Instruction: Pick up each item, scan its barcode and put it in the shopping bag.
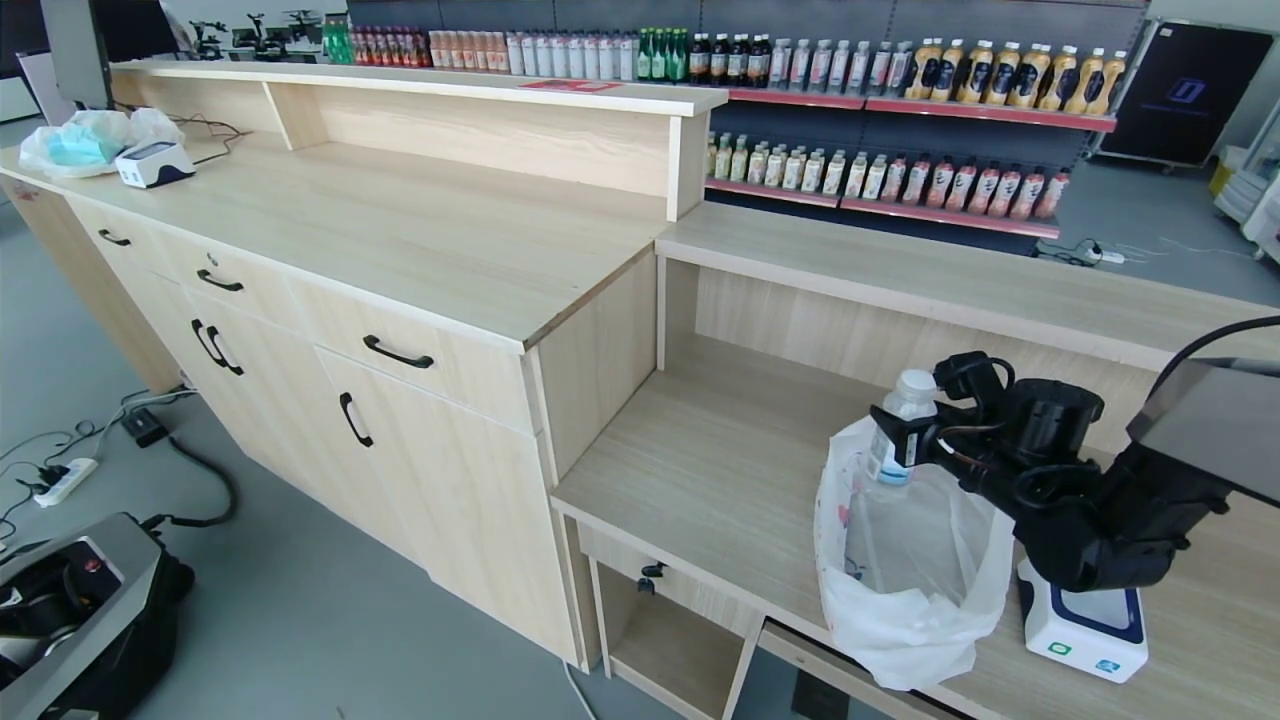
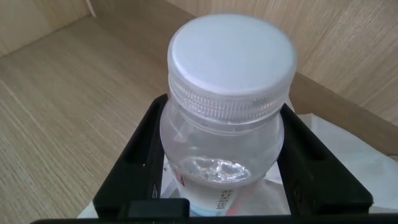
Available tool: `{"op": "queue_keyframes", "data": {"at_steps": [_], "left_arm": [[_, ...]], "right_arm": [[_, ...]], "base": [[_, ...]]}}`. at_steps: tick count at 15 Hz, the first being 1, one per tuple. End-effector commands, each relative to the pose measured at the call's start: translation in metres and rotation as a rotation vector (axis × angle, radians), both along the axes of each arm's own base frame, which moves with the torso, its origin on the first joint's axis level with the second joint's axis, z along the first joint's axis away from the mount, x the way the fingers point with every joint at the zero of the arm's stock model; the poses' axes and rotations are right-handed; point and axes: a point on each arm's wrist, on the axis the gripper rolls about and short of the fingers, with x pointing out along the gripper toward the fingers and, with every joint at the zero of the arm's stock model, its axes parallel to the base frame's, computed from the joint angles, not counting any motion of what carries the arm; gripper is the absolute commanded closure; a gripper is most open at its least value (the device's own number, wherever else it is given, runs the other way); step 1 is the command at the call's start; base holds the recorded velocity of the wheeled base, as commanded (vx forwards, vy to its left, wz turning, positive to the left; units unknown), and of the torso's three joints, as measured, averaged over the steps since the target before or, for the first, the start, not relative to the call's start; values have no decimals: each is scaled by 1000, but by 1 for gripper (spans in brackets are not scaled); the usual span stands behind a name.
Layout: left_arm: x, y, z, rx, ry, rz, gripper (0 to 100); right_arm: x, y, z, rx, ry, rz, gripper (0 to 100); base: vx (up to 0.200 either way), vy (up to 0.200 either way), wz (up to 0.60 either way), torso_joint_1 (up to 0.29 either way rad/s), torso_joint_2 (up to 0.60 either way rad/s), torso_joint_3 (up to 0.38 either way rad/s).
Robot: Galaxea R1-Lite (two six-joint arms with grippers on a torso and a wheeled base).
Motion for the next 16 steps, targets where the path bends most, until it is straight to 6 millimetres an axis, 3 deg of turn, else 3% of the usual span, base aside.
{"op": "queue_keyframes", "data": {"at_steps": [1, 11, 12, 15, 16], "left_arm": [[0, 0, 0, 0, 1, -1, 0], [0, 0, 0, 0, 1, 0, 0], [0, 0, 0, 0, 1, 0, 0], [0, 0, 0, 0, 1, 0, 0], [0, 0, 0, 0, 1, 0, 0]], "right_arm": [[2, 1, -9, 1, 23, 7, 100], [2, 1, -25, -9, 64, 9, 100], [1, 1, -26, -9, 69, 8, 0], [-4, -2, -21, -6, 70, 23, 0], [-7, -1, 0, -4, 16, 55, 0]], "base": [[0, 0, 0, 0, 0, 0], [0, 0, 0, 0, 0, 0], [0, 0, 0, 0, 0, 0], [0, 0, 0, 0, 0, 0], [0, 0, 0, 0, 0, 0]]}}
